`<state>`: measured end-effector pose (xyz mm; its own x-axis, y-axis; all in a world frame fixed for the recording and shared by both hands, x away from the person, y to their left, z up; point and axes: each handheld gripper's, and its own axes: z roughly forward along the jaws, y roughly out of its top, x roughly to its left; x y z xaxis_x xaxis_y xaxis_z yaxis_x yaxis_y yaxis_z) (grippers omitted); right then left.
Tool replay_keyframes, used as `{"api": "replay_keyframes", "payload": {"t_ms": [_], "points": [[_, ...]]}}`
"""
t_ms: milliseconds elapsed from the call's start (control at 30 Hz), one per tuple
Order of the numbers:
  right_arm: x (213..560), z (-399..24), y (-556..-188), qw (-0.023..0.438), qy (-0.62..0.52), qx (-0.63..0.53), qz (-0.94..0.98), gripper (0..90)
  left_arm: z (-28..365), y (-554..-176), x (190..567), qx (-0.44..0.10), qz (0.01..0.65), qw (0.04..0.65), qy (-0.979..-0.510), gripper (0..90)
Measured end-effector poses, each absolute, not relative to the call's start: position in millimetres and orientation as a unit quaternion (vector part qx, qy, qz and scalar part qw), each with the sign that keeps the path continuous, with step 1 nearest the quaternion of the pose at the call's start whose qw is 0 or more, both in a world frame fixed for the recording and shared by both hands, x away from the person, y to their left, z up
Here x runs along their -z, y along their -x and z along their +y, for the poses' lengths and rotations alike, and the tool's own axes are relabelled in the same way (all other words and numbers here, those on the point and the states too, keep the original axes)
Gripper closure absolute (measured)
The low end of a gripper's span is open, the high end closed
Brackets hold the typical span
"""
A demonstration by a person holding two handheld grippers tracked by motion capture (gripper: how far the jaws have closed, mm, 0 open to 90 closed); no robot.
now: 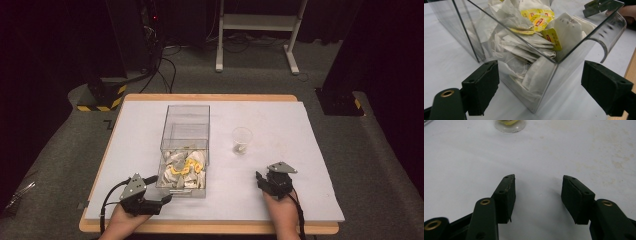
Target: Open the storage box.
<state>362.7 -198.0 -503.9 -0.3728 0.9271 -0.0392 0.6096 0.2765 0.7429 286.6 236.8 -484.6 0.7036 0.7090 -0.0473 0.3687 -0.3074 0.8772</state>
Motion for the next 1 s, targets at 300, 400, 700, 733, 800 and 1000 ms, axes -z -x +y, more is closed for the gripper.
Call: {"api": "replay_keyframes", "payload": {"t_ms": [300,400,700,733,800,1000], "points": [[503.8,-199.0,-363.1,0.241,-0.502,-0.327,0.763,45.5,233.5,-285.3,487.9,-0.189,0.342,0.476,-0.788,21.2],[503.7,-198.5,-362.8,0.240,-0.505,-0.327,0.762,45.5,235.9,-284.9,487.1,-0.190,0.345,0.483,-0.782,25.4],[503.8,-198.3,-362.8,0.242,-0.504,-0.326,0.762,45.5,236.5,-282.6,484.2,-0.202,0.343,0.493,-0.774,26.5],[503.9,-198.1,-362.8,0.242,-0.505,-0.327,0.761,45.5,235.9,-282.2,484.1,-0.202,0.344,0.494,-0.772,26.3],[504.0,-198.0,-362.7,0.243,-0.505,-0.327,0.761,45.5,235.3,-282.2,484.0,-0.203,0.345,0.494,-0.772,26.4],[503.9,-197.8,-362.6,0.243,-0.504,-0.327,0.761,45.5,233.5,-282.5,483.9,-0.211,0.349,0.493,-0.769,27.0]]}}
